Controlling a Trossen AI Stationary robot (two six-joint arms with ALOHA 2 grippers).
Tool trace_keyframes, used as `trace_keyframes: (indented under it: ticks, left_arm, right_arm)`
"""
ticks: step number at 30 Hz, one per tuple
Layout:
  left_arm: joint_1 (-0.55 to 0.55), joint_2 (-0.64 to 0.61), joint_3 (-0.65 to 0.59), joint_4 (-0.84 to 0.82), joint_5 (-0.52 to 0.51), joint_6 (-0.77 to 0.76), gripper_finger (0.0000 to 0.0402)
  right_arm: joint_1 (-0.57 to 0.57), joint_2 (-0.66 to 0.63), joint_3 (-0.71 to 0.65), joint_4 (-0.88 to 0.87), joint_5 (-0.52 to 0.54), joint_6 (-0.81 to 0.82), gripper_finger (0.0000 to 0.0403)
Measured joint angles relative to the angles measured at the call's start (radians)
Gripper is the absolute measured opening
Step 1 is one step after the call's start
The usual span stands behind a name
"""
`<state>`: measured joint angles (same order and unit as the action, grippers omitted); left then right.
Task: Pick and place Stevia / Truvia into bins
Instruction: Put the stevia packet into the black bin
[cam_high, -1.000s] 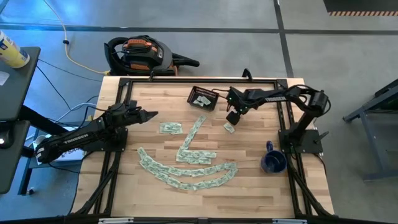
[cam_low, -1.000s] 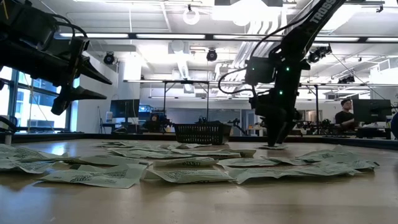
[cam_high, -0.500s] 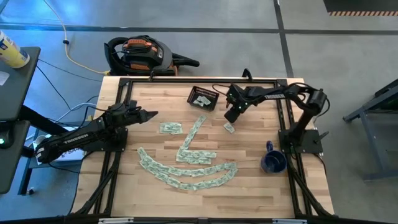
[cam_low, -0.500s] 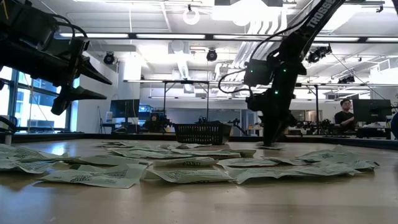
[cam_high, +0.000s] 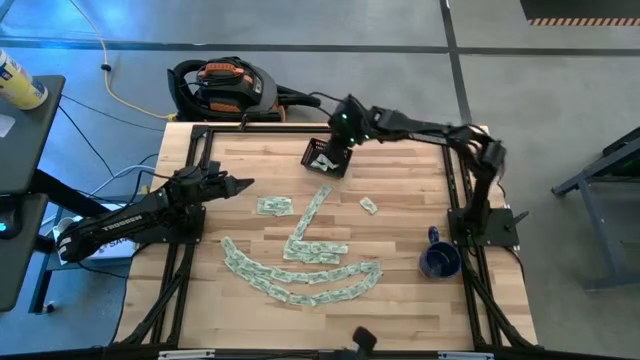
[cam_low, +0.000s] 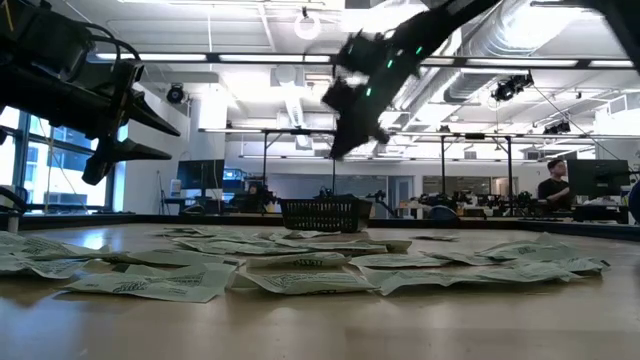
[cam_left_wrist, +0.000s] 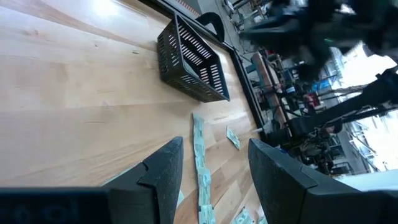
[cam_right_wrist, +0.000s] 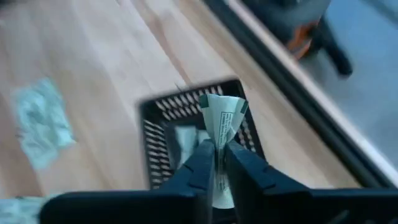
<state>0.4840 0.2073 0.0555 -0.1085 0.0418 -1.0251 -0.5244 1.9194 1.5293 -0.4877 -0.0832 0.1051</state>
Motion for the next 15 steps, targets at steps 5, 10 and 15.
trace_keyframes:
  ticks: [5, 10, 15]
  left_arm:
    - [0.0, 0.0, 0.0, 0.0, 0.004, 0.001, 0.0216]
    - [0.0, 0.0, 0.0, 0.002, 0.027, 0.003, 0.0216]
    - [0.0, 0.0, 0.0, 0.002, 0.028, 0.011, 0.0216]
  right_arm:
    - [-0.013, 0.147, 0.13, -0.172, -0.088, 0.022, 0.0112]
    - [0.018, 0.16, 0.155, -0.264, -0.108, -0.026, 0.0186]
    - [0.082, 0.068, 0.159, -0.376, 0.055, -0.089, 0.0235]
